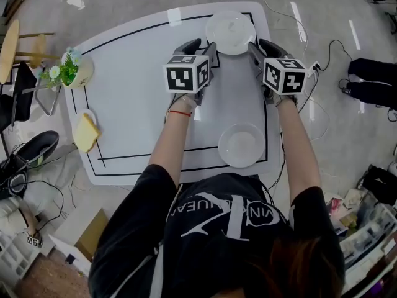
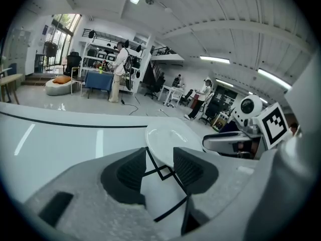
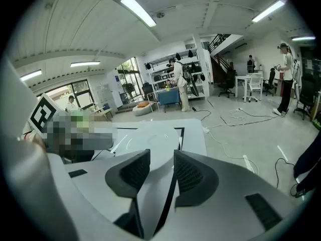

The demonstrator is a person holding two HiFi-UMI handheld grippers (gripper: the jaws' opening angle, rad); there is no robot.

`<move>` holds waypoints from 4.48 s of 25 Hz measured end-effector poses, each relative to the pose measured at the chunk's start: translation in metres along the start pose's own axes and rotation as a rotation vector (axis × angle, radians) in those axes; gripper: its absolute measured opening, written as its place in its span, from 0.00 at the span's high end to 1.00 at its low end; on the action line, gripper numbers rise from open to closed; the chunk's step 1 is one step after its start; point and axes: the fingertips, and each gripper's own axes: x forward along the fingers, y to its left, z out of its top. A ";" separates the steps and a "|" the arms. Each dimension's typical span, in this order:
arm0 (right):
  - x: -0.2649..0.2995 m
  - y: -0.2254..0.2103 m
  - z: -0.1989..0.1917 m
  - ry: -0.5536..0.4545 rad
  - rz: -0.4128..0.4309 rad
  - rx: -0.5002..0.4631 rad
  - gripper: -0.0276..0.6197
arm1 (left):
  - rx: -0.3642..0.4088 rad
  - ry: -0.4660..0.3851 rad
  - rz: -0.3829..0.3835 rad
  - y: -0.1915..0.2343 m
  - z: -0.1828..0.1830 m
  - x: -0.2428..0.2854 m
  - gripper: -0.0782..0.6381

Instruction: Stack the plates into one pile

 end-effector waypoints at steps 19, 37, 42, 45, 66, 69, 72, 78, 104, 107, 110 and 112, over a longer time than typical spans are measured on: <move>0.044 -0.015 0.007 0.158 -0.067 -0.056 0.72 | 0.137 0.221 0.081 0.010 0.011 0.046 0.61; -0.025 0.011 -0.025 0.030 0.043 0.143 0.80 | 0.109 0.146 0.142 -0.025 -0.011 -0.006 0.69; -0.065 0.031 -0.034 -0.008 0.102 0.140 0.80 | 0.103 0.088 0.174 -0.048 -0.014 -0.041 0.69; -0.088 0.044 -0.039 -0.021 0.135 0.118 0.80 | 0.108 0.069 0.191 -0.060 -0.022 -0.062 0.68; -0.207 0.107 -0.124 -0.013 0.274 0.113 0.80 | 0.012 0.084 0.207 -0.126 -0.129 -0.168 0.67; -0.217 0.110 -0.143 0.010 0.276 0.139 0.80 | -0.006 0.116 0.200 -0.132 -0.149 -0.173 0.66; -0.226 0.109 -0.156 0.018 0.272 0.158 0.80 | -0.005 0.135 0.194 -0.140 -0.163 -0.175 0.66; -0.241 0.107 -0.181 0.044 0.262 0.178 0.80 | -0.019 0.198 0.157 -0.154 -0.190 -0.177 0.66; -0.237 0.094 -0.210 0.095 0.128 -0.013 0.75 | 0.085 0.245 0.246 -0.145 -0.207 -0.178 0.66; -0.241 0.089 -0.205 0.069 0.134 -0.003 0.75 | 0.083 0.158 0.292 -0.134 -0.194 -0.188 0.71; -0.247 0.087 -0.196 0.026 0.146 -0.001 0.76 | 0.066 0.038 0.291 -0.133 -0.181 -0.196 0.79; -0.251 0.086 -0.189 0.000 0.154 -0.012 0.77 | 0.078 -0.011 0.301 -0.133 -0.173 -0.205 0.81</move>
